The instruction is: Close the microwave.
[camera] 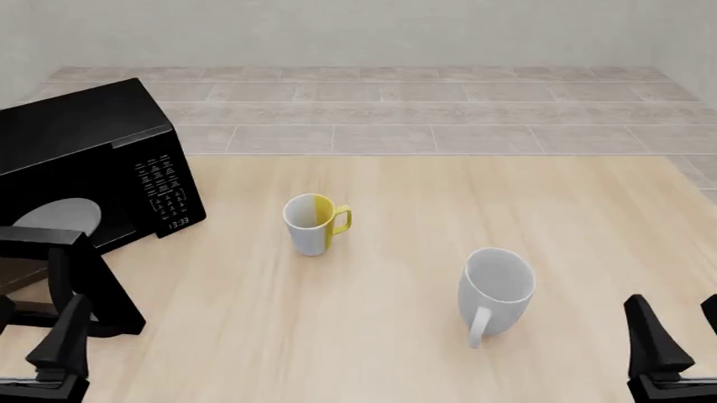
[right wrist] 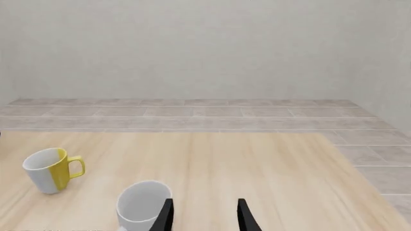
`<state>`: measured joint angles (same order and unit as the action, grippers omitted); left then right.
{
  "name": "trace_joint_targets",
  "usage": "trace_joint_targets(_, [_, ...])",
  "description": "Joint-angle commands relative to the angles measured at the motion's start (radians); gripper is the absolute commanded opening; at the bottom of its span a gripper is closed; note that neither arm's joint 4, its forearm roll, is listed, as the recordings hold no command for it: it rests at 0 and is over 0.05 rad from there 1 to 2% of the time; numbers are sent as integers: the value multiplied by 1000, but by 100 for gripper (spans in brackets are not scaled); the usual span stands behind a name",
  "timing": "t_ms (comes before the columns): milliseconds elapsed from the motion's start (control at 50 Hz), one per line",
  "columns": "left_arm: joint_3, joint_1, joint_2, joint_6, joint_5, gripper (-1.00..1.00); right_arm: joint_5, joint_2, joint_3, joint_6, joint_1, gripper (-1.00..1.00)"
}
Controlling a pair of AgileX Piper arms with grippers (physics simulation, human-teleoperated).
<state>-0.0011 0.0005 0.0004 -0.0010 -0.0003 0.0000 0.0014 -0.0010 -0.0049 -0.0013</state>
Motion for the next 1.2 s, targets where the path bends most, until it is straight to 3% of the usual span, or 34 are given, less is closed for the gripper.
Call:
trace_joint_targets(20, [-1,0,0,-4,1,100,2,3,-1,-26,3,100])
trace_joint_targets(280, [0,5,9,-2,4,100,-1,5,1,-38,-12,100])
trace_joint_targets(420, [1,29,164,-22,-86,100,-7,12,0,-34,-24,100])
trace_joint_targets(540, [1,42,186,-29,-90,100,-29,45,1,-30,-40,100])
trace_joint_targets(700, [0,65,356,-36,-232,100,-29,36,1,-28,-33,100])
trace_joint_targets(760, [0,82,485,-41,-342,100,-29,37,0,-28,-40,100])
trace_joint_targets(900, [0,79,528,-31,-387,100,-27,37,1,-29,-50,100])
trace_joint_targets(940, [0,76,600,-29,-445,100,-33,43,1,-30,-50,100])
trace_joint_targets(960, [-45,69,730,-12,-502,100,-29,32,0,-23,-51,100])
trace_joint_targets(1200, [-86,34,831,-19,-538,100,-38,46,1,-16,-54,100])
